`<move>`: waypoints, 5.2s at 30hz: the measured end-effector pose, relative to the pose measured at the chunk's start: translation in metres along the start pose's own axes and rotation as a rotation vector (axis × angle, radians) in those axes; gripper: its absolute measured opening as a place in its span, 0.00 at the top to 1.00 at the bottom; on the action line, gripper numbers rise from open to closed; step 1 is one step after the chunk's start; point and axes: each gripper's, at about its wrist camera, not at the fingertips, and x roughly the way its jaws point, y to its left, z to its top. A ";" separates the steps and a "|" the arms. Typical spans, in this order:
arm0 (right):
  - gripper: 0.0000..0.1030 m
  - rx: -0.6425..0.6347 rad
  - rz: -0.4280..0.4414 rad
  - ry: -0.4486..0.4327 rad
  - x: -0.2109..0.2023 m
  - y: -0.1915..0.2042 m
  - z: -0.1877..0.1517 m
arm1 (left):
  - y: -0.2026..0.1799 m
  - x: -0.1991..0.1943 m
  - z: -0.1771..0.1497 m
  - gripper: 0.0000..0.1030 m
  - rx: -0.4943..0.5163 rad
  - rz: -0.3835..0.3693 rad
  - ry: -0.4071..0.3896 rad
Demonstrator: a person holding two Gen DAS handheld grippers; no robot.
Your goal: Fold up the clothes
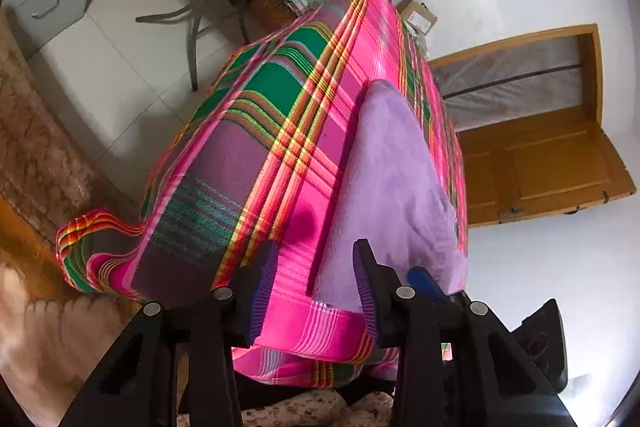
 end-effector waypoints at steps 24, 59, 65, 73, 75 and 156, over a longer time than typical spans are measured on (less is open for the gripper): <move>0.63 -0.090 -0.124 0.035 0.034 0.016 -0.008 | -0.058 0.077 0.076 0.50 0.105 0.012 0.109; 0.75 -0.037 -0.035 0.005 0.033 0.002 -0.013 | -0.079 0.116 0.129 0.89 0.132 0.085 0.107; 0.85 -0.005 -0.011 -0.009 0.024 -0.001 -0.013 | -0.086 0.111 0.127 0.89 0.094 0.073 0.106; 0.86 0.024 -0.030 -0.101 -0.011 -0.010 -0.012 | -0.110 0.095 0.121 0.89 0.088 0.041 0.078; 0.86 0.041 -0.035 -0.129 -0.024 -0.015 -0.013 | -0.121 0.091 0.118 0.89 0.092 0.026 0.072; 0.89 0.674 -0.257 -0.313 -0.221 -0.194 -0.197 | -0.332 0.246 -0.017 0.86 0.331 -0.148 0.372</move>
